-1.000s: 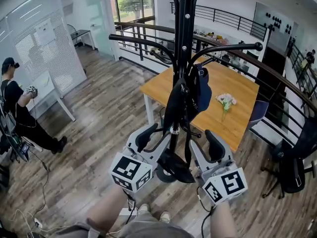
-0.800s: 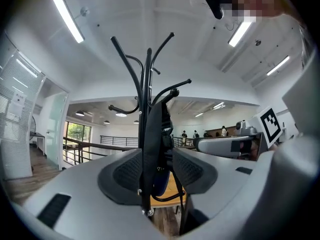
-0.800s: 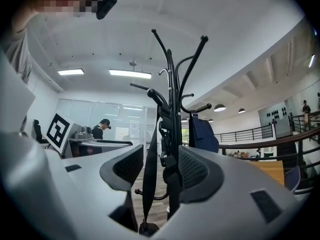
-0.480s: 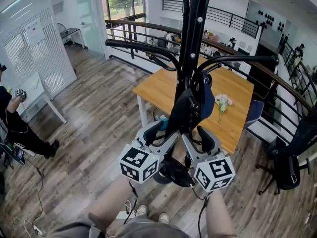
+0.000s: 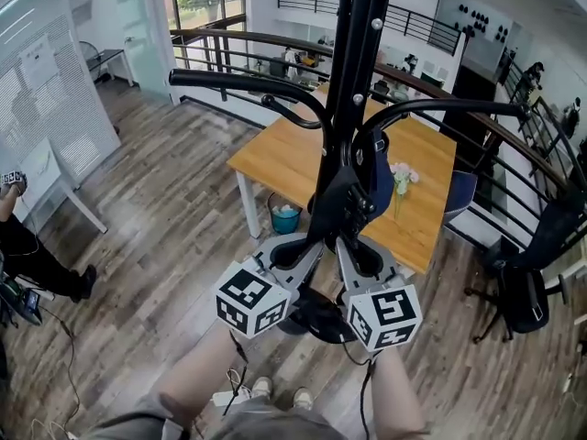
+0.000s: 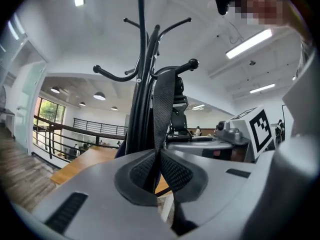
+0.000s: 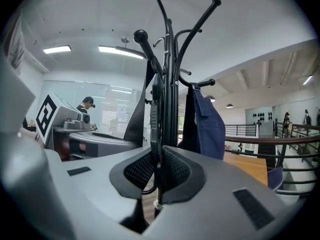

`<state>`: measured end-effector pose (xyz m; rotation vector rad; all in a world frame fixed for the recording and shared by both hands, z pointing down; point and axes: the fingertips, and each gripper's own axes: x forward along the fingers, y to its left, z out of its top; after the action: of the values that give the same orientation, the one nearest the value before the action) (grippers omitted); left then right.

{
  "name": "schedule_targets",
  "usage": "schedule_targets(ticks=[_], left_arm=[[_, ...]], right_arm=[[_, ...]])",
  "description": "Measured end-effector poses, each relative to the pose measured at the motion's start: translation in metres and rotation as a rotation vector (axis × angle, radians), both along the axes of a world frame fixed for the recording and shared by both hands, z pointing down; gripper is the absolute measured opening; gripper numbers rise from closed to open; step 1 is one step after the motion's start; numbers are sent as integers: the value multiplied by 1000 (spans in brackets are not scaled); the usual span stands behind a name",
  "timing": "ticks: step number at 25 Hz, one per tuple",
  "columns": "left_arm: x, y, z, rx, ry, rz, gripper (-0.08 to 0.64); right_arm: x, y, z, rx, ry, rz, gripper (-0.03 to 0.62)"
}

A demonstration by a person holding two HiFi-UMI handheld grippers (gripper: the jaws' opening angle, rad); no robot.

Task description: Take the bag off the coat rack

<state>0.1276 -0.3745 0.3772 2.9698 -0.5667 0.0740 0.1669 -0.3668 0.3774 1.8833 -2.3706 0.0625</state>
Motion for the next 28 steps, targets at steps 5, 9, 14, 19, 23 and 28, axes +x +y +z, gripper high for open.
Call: schedule_targets(ticks=[5,9,14,19,23,28], left_arm=[[-10,-8,1,-6,-37,-32,17],[-19,3,-8,-20,-7,-58,17],[-36,11,-47,17,51,-38,17],[-45,32,-93,94,109,-15,17],[-46,48,-128,140,142,29,17],[-27,81,-157,181,202,90,17]], right_arm=[[8,3,-13,23,-31,65,52],[12,17,-28,50,-61,86,52],[6,35,-62,116,1,66,51],[16,64,-106,185,-1,72,51],[28,88,-134,231,-14,86,51],[41,134,-160,294,22,141,51]])
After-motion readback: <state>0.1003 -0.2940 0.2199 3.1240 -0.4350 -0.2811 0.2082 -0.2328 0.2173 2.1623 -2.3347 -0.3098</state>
